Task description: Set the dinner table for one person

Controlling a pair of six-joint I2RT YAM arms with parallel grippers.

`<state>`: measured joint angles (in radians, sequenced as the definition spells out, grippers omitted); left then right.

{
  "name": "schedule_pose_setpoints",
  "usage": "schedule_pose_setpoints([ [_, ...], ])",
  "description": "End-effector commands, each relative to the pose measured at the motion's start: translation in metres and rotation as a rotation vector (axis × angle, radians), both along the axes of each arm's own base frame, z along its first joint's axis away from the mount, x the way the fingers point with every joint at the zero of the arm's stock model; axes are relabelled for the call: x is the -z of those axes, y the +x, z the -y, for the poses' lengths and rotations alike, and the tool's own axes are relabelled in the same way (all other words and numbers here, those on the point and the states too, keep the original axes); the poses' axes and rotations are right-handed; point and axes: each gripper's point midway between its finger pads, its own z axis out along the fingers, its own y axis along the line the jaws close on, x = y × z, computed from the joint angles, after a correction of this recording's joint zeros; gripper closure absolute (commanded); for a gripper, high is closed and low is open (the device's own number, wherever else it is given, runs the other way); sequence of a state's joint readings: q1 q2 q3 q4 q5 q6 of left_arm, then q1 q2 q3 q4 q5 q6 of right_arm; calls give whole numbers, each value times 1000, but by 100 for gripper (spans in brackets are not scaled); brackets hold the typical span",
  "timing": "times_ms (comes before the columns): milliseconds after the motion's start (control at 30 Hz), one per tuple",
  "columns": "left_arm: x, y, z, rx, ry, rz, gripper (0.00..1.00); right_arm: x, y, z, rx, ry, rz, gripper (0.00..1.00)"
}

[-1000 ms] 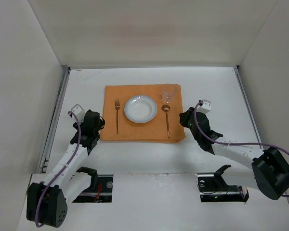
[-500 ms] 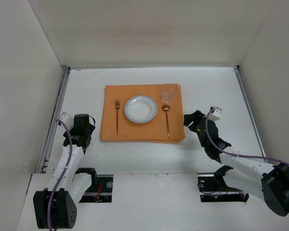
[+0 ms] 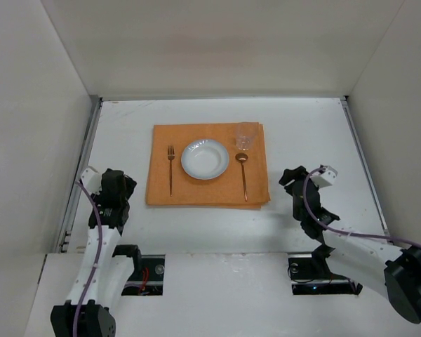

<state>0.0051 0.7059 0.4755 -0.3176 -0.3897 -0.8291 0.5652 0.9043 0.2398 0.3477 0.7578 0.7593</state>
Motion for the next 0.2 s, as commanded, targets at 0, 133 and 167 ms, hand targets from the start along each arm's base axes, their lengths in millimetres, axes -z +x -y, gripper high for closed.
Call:
schedule_pose_setpoints([
  [0, -6, 2, 10, 42, -28, 53, 43, -6, 3, 8, 69, -15, 28, 33],
  [133, -13, 9, 23, 85, -65, 95, 43, -3, 6, -5, 32, -45, 9, 28],
  [167, -13, 10, 26, 94, -76, 102, 43, -2, 8, -8, 19, -52, -2, 28],
])
